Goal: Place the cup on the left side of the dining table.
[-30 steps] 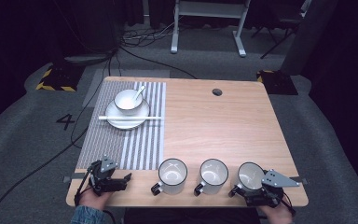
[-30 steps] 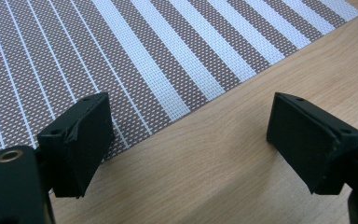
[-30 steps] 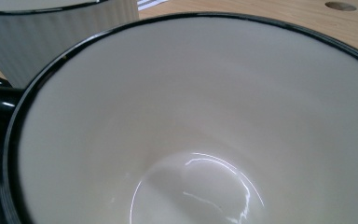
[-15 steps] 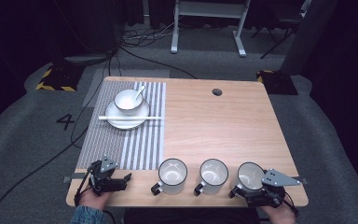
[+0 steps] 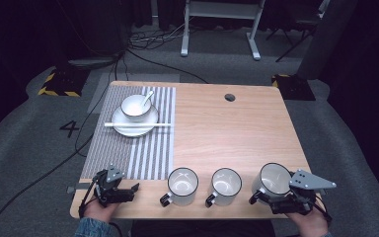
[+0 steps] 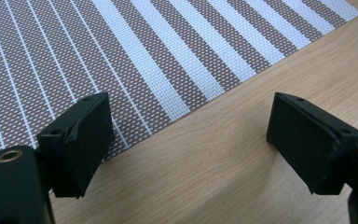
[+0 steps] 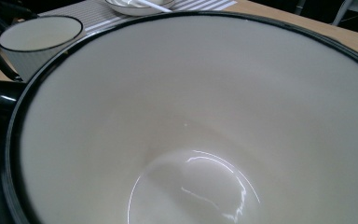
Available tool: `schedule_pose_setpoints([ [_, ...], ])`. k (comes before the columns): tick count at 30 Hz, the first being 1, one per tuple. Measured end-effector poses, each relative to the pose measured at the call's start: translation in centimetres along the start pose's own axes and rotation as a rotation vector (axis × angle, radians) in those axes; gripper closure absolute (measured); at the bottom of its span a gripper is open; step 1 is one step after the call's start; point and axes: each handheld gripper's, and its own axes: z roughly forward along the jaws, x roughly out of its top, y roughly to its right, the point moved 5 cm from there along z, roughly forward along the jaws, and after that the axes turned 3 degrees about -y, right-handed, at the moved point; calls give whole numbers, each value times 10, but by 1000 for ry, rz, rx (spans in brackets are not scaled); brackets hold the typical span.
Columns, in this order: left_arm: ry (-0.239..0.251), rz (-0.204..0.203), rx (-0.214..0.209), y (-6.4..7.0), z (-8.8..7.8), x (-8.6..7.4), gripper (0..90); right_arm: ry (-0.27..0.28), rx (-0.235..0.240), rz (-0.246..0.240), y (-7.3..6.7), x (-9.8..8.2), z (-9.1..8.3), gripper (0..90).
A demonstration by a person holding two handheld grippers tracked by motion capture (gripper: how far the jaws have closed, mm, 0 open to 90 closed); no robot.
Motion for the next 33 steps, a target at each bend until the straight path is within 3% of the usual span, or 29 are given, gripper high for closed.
schedule_pose_setpoints([
  [7, 0, 0, 0, 0, 0, 0, 148, 25, -2, -6, 4, 25, -10, 28],
  [17, 0, 1, 1, 0, 0, 0, 148, 29, -1, -16, 12, 57, -9, 28],
  [26, 2, -8, 8, 1, 0, 0, 147, 39, 25, -47, 14, 88, 10, 28],
  [33, 5, -9, 7, 1, 0, 0, 148, 41, 60, -77, 10, 113, 36, 28],
])
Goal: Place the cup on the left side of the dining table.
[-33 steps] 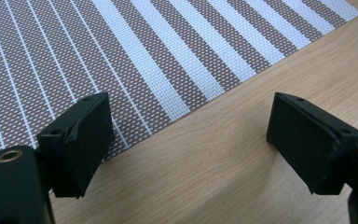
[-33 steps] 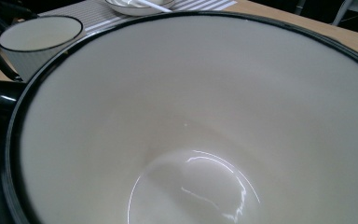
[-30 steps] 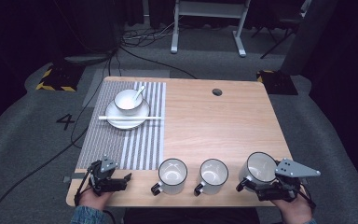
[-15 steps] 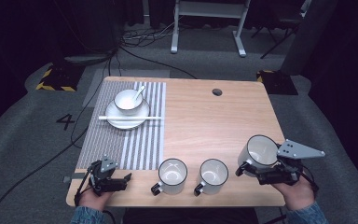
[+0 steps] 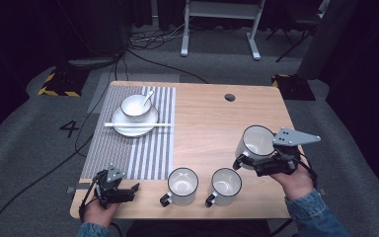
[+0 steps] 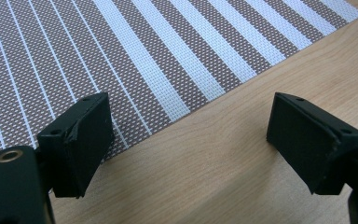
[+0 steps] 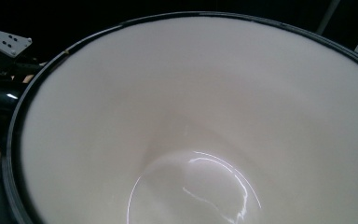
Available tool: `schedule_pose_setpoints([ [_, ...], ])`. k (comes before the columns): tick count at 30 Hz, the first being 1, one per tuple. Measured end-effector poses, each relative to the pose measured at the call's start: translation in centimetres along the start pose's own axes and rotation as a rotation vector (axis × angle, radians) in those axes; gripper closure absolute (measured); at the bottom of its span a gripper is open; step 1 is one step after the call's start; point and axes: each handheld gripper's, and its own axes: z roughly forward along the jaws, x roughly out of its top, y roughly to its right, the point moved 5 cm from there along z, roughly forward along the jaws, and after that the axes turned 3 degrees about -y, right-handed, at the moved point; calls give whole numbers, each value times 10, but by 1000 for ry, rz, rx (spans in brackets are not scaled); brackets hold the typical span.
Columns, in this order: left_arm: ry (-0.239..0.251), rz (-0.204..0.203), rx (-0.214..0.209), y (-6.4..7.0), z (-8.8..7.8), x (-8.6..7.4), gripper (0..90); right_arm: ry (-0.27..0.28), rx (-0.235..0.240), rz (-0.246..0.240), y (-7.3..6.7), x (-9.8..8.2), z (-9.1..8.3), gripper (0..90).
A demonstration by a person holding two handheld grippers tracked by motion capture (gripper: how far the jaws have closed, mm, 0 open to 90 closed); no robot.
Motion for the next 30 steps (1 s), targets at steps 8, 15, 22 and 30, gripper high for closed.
schedule_pose_setpoints([
  [8, -2, 0, 0, 0, 0, 0, 148, 1, 20, -20, -4, 18, 30, 28],
  [15, 6, -4, -3, 0, 0, 0, 148, -2, 33, -27, -10, 32, 63, 28],
  [22, 6, -6, -2, 0, 0, 0, 148, -5, 56, -42, -13, 48, 90, 28],
  [30, -3, 3, -4, 0, 0, 0, 148, -11, 89, -54, -20, 65, 119, 27],
])
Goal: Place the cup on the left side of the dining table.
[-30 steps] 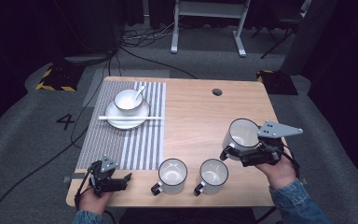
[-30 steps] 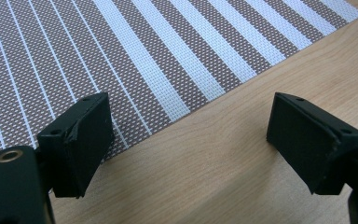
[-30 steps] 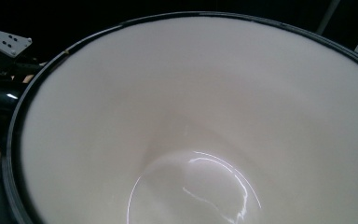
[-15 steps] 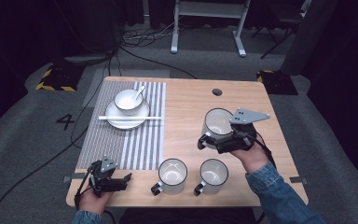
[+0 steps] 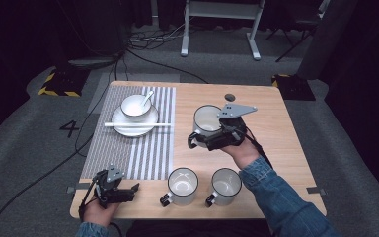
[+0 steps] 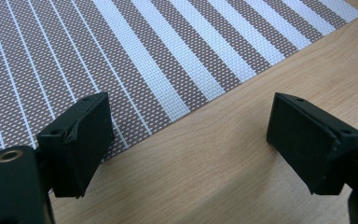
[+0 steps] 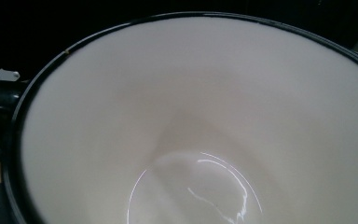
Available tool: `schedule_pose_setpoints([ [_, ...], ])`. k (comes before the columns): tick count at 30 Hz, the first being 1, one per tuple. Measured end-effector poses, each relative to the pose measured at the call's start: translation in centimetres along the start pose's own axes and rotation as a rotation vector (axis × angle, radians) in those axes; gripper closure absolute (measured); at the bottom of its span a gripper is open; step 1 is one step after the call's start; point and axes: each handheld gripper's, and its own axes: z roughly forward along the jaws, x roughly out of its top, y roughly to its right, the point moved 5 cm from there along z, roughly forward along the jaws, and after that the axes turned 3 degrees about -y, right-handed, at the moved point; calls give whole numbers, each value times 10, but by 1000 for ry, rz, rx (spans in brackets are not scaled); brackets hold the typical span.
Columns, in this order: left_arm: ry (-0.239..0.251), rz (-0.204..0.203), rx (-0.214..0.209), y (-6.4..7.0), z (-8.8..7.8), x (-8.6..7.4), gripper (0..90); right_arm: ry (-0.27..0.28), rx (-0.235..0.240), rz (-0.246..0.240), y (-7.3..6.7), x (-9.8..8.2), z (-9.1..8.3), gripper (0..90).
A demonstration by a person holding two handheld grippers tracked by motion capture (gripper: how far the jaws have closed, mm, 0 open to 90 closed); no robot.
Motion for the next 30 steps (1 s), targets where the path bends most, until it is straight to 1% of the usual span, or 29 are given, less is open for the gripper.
schedule_pose_setpoints([
  [3, 8, -6, 1, 0, 1, 0, 148, -7, 15, -2, -4, 5, 12, 28],
  [6, 6, 0, 1, 0, 0, 0, 148, -13, 30, -8, -8, 11, 25, 28],
  [7, 4, 2, 0, 0, 0, 0, 148, -14, 41, -12, -10, 14, 34, 28],
  [8, 4, 1, 0, 0, 0, 0, 148, -14, 41, -12, -10, 14, 34, 28],
  [9, 4, 2, 0, 0, 0, 0, 148, -15, 46, -14, -11, 16, 38, 28],
  [12, 4, 2, 1, 0, 0, 0, 148, -12, 62, -9, -13, 20, 51, 28],
  [14, 6, 2, 4, 0, 0, 0, 149, -14, 69, 3, -15, 22, 61, 28],
  [15, 8, -3, -2, 1, 0, 0, 149, -15, 70, 2, -16, 23, 65, 28],
  [16, 9, -3, 1, 1, 0, 0, 149, -16, 71, -2, -18, 24, 70, 28],
  [17, 9, -3, -2, 1, 0, 0, 149, -17, 71, -16, -21, 26, 80, 28],
  [18, 9, -4, -2, 1, 0, 0, 149, -19, 78, -24, -24, 27, 84, 28],
  [19, 8, -3, -2, 1, 0, 0, 149, -19, 78, -24, -24, 27, 84, 28],
  [20, 4, -3, -3, 1, 0, 0, 149, -24, 87, -46, -29, 29, 96, 28],
  [21, 4, -2, 4, 0, 0, 0, 150, -26, 90, -54, -31, 30, 99, 28],
  [22, 4, -2, 4, 0, 0, 0, 150, -26, 90, -54, -31, 30, 99, 28],
  [30, 2, 0, 2, 0, 0, 0, 151, -28, 151, -105, -50, 33, 135, 28],
])
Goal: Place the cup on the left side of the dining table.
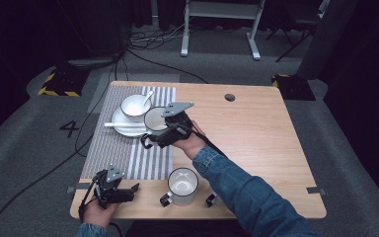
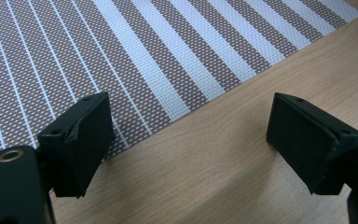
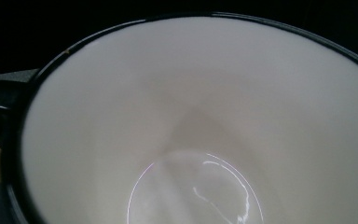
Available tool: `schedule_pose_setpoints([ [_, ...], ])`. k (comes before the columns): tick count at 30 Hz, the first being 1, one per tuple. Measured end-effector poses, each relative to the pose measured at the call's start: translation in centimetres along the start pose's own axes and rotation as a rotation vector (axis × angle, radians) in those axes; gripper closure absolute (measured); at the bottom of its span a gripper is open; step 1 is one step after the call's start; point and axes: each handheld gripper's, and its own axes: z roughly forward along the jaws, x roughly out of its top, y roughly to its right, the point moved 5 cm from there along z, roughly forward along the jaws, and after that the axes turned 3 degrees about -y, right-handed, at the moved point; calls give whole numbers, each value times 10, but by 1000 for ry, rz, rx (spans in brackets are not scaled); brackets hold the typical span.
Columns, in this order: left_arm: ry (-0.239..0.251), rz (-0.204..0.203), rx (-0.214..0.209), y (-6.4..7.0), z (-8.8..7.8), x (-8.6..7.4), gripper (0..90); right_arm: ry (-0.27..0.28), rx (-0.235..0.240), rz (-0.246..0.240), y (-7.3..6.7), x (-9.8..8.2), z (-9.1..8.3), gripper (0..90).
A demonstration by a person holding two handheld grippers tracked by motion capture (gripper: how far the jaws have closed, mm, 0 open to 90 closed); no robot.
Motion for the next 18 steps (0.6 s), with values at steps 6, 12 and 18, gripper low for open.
schedule_pose_setpoints([
  [6, -2, 1, 0, 0, 0, 0, 151, 3, 44, -36, -8, 5, 24, 28],
  [12, 1, -2, -1, 0, 0, 0, 151, 2, 100, -45, -10, 6, 44, 28],
  [18, 1, -4, -2, 0, 0, 0, 151, -75, 131, -68, -13, -5, 70, 27],
])
